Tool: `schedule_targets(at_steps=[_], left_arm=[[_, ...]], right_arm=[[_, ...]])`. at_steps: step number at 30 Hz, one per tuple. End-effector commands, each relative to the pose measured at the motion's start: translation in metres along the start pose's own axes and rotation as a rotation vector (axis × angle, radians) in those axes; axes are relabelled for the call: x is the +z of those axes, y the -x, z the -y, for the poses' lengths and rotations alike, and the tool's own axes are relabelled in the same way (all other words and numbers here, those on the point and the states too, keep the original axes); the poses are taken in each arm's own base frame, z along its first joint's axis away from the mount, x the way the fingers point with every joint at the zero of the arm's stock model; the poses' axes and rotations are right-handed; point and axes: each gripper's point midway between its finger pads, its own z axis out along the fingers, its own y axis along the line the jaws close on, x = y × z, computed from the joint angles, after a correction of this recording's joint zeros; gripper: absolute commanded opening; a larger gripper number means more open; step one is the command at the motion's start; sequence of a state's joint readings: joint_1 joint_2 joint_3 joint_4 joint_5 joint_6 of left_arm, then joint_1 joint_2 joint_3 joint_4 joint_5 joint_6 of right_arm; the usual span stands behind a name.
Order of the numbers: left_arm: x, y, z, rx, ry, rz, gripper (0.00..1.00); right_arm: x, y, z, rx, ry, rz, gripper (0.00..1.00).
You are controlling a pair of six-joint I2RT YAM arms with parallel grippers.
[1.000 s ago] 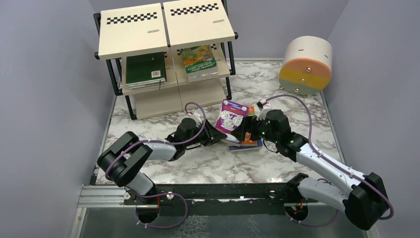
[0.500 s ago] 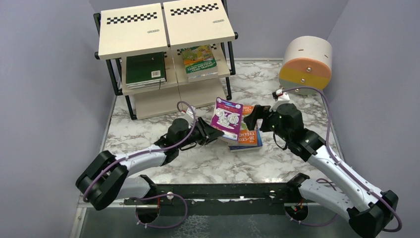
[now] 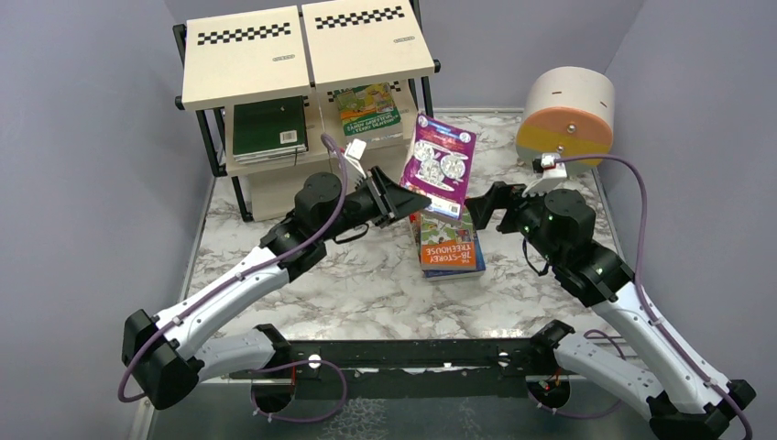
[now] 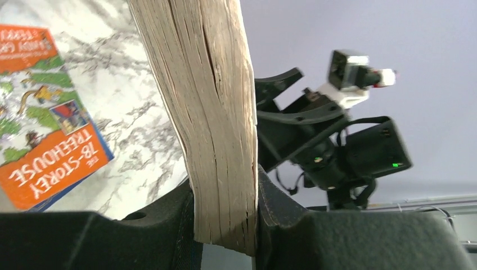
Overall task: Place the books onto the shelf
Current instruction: Pick up the book from the center of the board, then place the book on the shelf.
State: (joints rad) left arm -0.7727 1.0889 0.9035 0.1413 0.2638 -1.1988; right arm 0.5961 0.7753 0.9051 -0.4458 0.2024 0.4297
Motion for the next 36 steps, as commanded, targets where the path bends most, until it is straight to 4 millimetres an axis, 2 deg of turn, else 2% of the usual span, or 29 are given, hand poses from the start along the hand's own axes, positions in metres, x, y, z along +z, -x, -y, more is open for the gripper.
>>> schedule_targets(at_steps=[1,6,11,16,19,21,22,24,25,28,33,36], left_arm=[[-0.024,0.037,0.095,0.126,-0.172,0.107,0.00],[-0.044,0.067,0.151,0.209,-0.211,0.191,0.00],[-0.065,0.110,0.205,0.325,-0.172,0.316,0.00],[-0.077,0.151,0.245,0.391,-0.131,0.426,0.00],[-0.078,0.175,0.258,0.401,-0.135,0.455,0.00],[-0.076,0.197,0.252,0.369,-0.183,0.405,0.00],[-0.077,0.214,0.240,0.328,-0.209,0.386,0.00],[-0.080,0.246,0.214,0.256,-0.250,0.385,0.00],[-0.083,0.266,0.191,0.228,-0.218,0.411,0.00],[-0.097,0.301,0.153,0.197,-0.158,0.461,0.00],[-0.136,0.346,0.121,0.148,-0.111,0.542,0.00],[-0.156,0.363,0.116,0.117,-0.118,0.565,0.00]], right_arm=[[-0.008,0.009,-0.001,-0.023,0.008,0.021,0.98],[-0.014,0.016,-0.007,-0.025,0.037,0.033,0.97],[-0.022,0.025,-0.015,-0.024,0.075,0.045,0.96],[-0.028,0.031,-0.024,-0.023,0.122,0.048,0.95],[-0.029,0.033,-0.028,-0.031,0.144,0.045,0.95],[-0.028,0.034,-0.031,-0.040,0.156,0.042,0.95],[-0.027,0.035,-0.033,-0.045,0.164,0.043,0.95],[-0.025,0.037,-0.036,-0.051,0.177,0.048,0.95],[-0.025,0.037,-0.037,-0.054,0.185,0.047,0.95],[-0.023,0.036,-0.042,-0.058,0.207,0.039,0.95],[-0.016,0.035,-0.050,-0.067,0.242,0.026,0.94],[-0.010,0.033,-0.058,-0.064,0.272,0.001,0.94]])
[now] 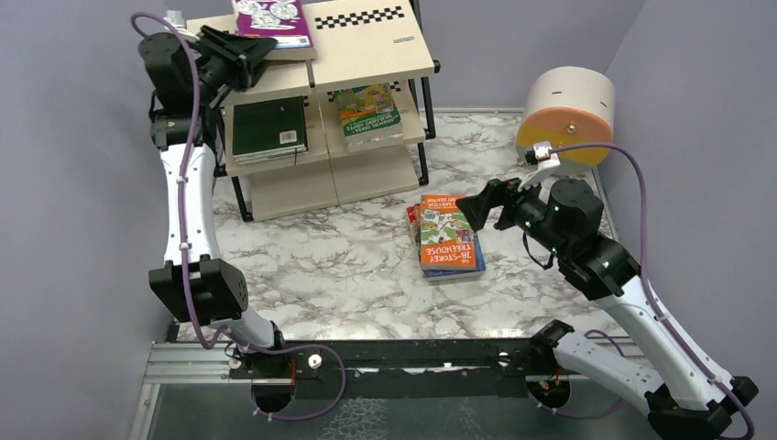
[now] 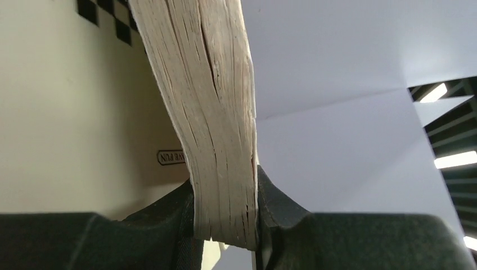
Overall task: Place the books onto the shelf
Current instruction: Place the book on the shelf.
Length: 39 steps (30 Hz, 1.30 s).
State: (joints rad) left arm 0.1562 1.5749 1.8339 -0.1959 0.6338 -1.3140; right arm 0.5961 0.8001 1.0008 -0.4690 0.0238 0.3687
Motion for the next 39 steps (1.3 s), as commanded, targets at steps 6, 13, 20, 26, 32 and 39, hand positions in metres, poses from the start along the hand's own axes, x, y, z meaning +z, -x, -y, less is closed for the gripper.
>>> schedule_targets(at_steps=[6,13,20,26,32,39], left_arm=[[-0.049,0.035,0.089,0.082,-0.255,0.037,0.00],[-0.052,0.038,0.084,0.071,-0.226,0.070,0.00],[-0.067,0.040,0.068,0.063,-0.138,0.105,0.00],[-0.076,0.044,0.061,0.063,-0.073,0.113,0.00],[-0.083,0.038,0.055,0.037,-0.050,0.088,0.00],[-0.091,0.031,0.052,-0.004,-0.035,0.062,0.13]], right_arm=[[0.021,0.018,-0.031,-0.005,0.137,-0.002,0.94],[0.035,0.016,-0.037,-0.034,0.171,-0.027,0.94],[0.042,0.022,-0.043,-0.055,0.206,-0.004,0.94],[0.051,0.022,-0.049,-0.075,0.239,-0.021,0.94],[0.055,0.016,-0.054,-0.091,0.275,-0.057,0.94],[0.055,0.014,-0.059,-0.075,0.303,-0.047,0.94]])
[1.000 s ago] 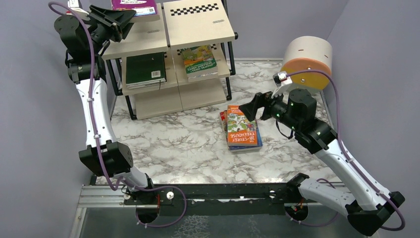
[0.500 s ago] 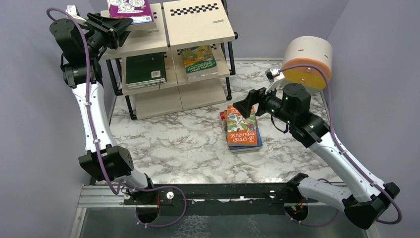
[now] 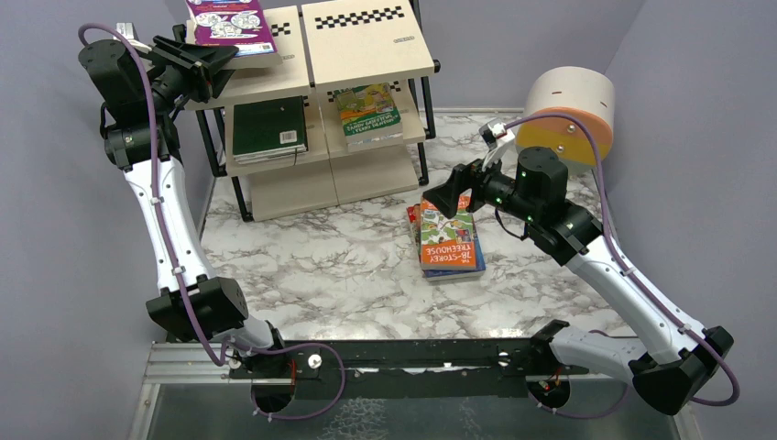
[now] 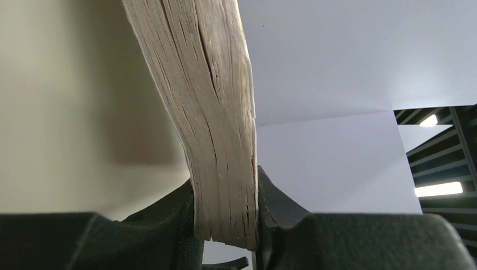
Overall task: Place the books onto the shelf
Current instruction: Place the book on the shelf.
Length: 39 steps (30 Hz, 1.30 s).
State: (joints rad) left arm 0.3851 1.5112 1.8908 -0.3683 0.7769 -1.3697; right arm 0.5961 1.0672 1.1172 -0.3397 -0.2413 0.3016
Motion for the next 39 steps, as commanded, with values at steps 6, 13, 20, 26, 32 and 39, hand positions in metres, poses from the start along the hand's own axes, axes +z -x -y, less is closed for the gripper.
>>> schedule_targets(at_steps=[6,13,20,26,32,39], left_arm=[[-0.034,-0.027,0.048,0.080,-0.116,-0.046,0.17],[-0.038,-0.037,0.034,0.057,-0.117,-0.070,0.17],[-0.041,-0.042,0.032,0.037,-0.125,-0.084,0.34],[-0.044,-0.046,0.027,0.023,-0.108,-0.084,0.49],[-0.050,-0.057,0.016,0.001,-0.098,-0.100,0.51],[-0.055,-0.064,0.000,-0.027,-0.068,-0.102,0.52]], right_arm=[[0.002,0.016,-0.010,-0.013,0.044,0.050,0.94],[0.004,0.016,-0.011,-0.003,0.051,0.042,0.93],[0.003,0.015,-0.012,0.001,0.057,0.044,0.93],[0.002,0.018,-0.015,-0.001,0.069,0.052,0.93],[0.005,0.020,-0.017,0.006,0.086,0.056,0.93],[0.006,0.021,-0.019,0.008,0.094,0.058,0.92]])
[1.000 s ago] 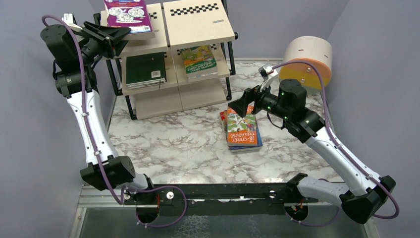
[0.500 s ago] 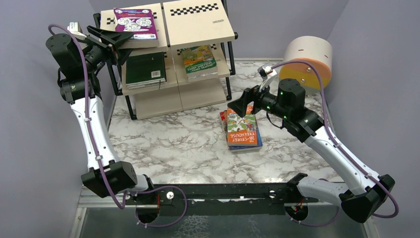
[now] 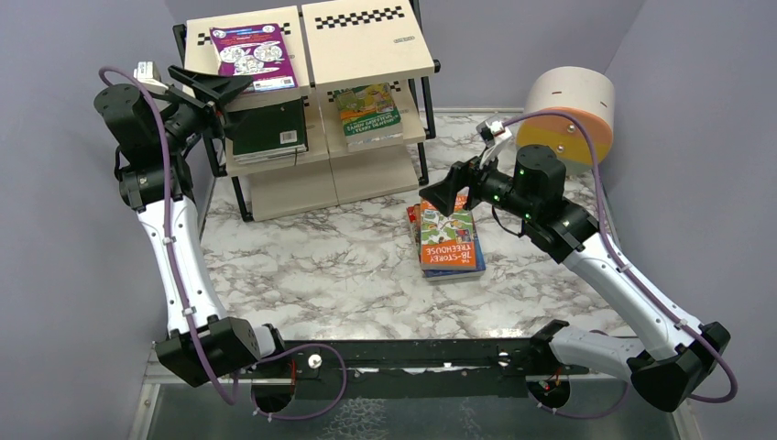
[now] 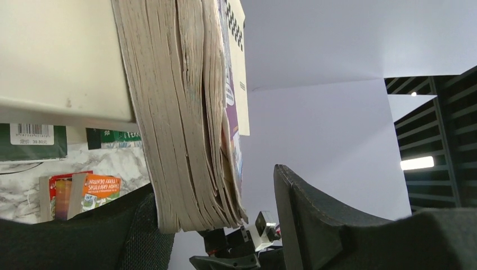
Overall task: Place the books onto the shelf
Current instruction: Place the book on the shelf.
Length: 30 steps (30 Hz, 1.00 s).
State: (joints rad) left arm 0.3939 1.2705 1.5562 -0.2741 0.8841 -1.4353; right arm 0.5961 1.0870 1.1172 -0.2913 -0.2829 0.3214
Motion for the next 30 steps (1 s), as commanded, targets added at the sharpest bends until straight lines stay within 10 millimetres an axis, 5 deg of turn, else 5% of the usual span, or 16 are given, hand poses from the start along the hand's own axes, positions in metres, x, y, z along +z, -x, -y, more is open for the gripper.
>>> schedule_targets(at_steps=[1,7,17,30], left_arm=[[-0.014,-0.009,0.015,0.038,-0.041,-0.001,0.52],[-0.028,-0.002,0.002,0.046,0.017,0.078,0.52],[-0.042,-0.031,-0.019,0.012,0.033,0.042,0.52],[-0.035,-0.023,0.014,0.058,-0.052,0.030,0.55]], right_arm=[[0.000,0.016,-0.012,-0.005,0.048,0.041,0.92],[0.000,0.010,-0.011,-0.002,0.051,0.032,0.92],[0.003,-0.001,-0.010,0.001,0.064,0.011,0.92],[0.010,-0.004,-0.006,-0.003,0.058,-0.004,0.92]])
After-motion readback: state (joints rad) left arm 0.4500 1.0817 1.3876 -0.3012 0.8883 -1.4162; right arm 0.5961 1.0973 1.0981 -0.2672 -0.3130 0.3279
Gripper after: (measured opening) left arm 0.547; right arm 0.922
